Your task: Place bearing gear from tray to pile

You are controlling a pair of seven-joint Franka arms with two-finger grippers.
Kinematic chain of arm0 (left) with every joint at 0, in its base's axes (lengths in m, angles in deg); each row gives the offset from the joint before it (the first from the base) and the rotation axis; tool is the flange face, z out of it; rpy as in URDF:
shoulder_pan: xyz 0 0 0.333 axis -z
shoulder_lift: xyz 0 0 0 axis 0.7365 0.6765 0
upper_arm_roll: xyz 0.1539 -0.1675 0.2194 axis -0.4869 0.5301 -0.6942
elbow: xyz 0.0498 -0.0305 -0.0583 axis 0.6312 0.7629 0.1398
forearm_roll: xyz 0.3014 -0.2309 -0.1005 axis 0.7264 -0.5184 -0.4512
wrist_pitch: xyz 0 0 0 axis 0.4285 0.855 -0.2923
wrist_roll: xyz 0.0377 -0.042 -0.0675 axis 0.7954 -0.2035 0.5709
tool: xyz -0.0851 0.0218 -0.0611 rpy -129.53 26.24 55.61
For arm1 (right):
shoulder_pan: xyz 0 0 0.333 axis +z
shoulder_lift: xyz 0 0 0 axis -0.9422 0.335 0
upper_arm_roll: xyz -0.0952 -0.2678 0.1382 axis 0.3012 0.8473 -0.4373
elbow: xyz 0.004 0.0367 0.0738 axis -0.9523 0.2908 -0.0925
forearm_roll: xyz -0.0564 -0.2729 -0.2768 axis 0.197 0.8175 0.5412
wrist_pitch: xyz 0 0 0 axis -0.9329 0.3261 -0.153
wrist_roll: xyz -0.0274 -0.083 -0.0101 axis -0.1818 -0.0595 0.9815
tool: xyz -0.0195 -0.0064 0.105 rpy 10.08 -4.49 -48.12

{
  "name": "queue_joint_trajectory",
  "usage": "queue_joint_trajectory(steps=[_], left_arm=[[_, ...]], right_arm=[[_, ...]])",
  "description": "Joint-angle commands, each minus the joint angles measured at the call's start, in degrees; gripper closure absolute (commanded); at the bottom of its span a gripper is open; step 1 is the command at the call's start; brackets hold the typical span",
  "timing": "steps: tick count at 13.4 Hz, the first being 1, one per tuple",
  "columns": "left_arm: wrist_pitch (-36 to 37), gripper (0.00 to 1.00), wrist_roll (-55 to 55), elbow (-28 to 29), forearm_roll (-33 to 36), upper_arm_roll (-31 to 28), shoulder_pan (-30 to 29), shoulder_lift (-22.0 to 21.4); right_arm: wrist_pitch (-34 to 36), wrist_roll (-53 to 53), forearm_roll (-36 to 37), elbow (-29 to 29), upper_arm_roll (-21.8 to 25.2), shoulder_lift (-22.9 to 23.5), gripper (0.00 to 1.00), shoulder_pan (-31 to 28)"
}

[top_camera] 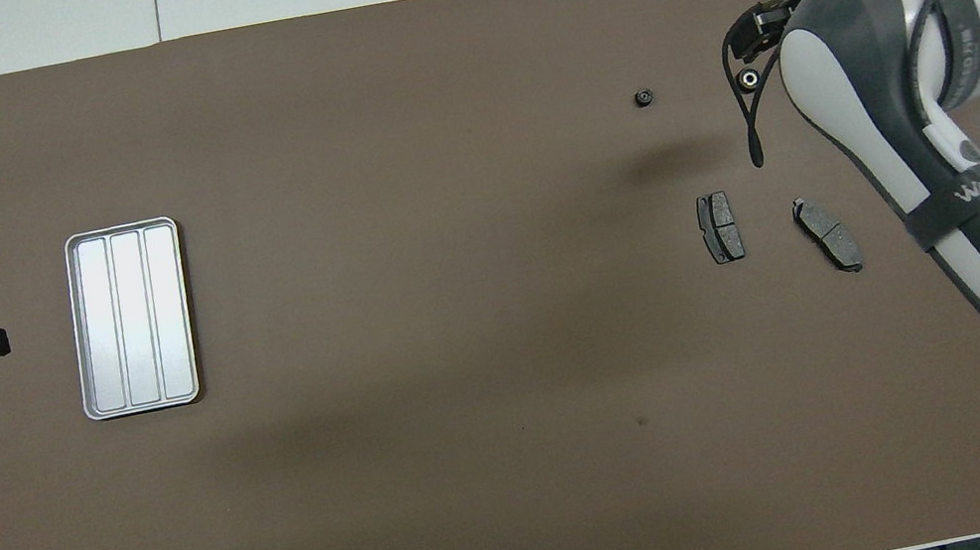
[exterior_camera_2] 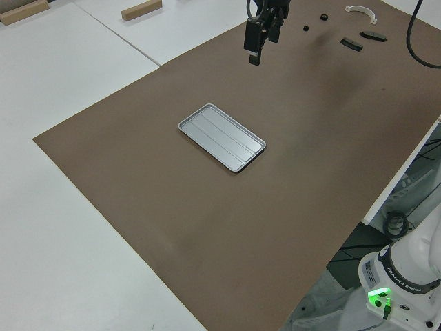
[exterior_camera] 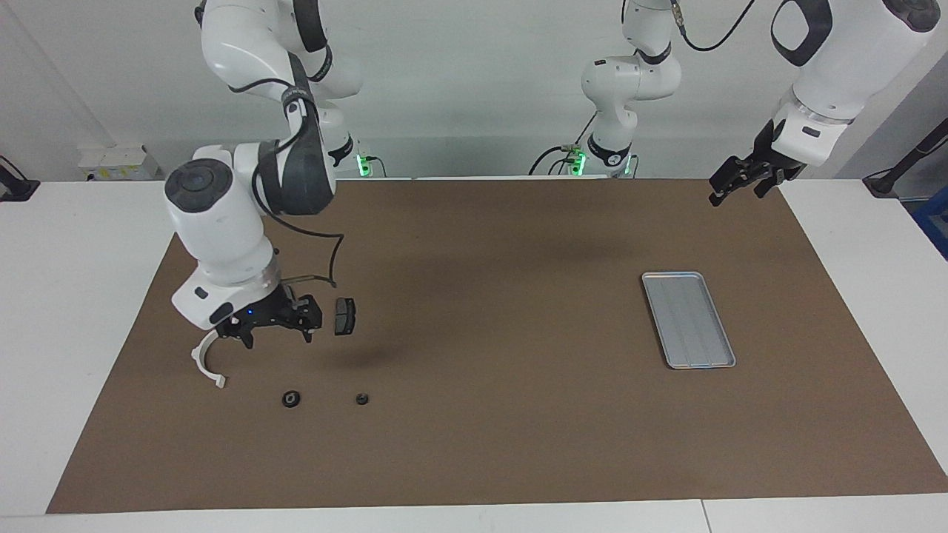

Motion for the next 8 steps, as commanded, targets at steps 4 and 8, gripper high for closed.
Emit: queue_joint_trajectory(steps=[4, 8], left_arm=[[0.0, 0.00, -0.7, 1.2, 0.5, -0.1, 0.1, -1.3], [0.0, 0.00, -0.7, 1.3, 0.5, -0.1, 0.1, -1.3]], right_arm=[[12.3, -1.1, -2.9, 12.4, -0.7, -22.5, 0.00, -3.4], [18.2, -0.3, -7.0, 14.8, -2.8, -29.1, 0.00, -8.3]])
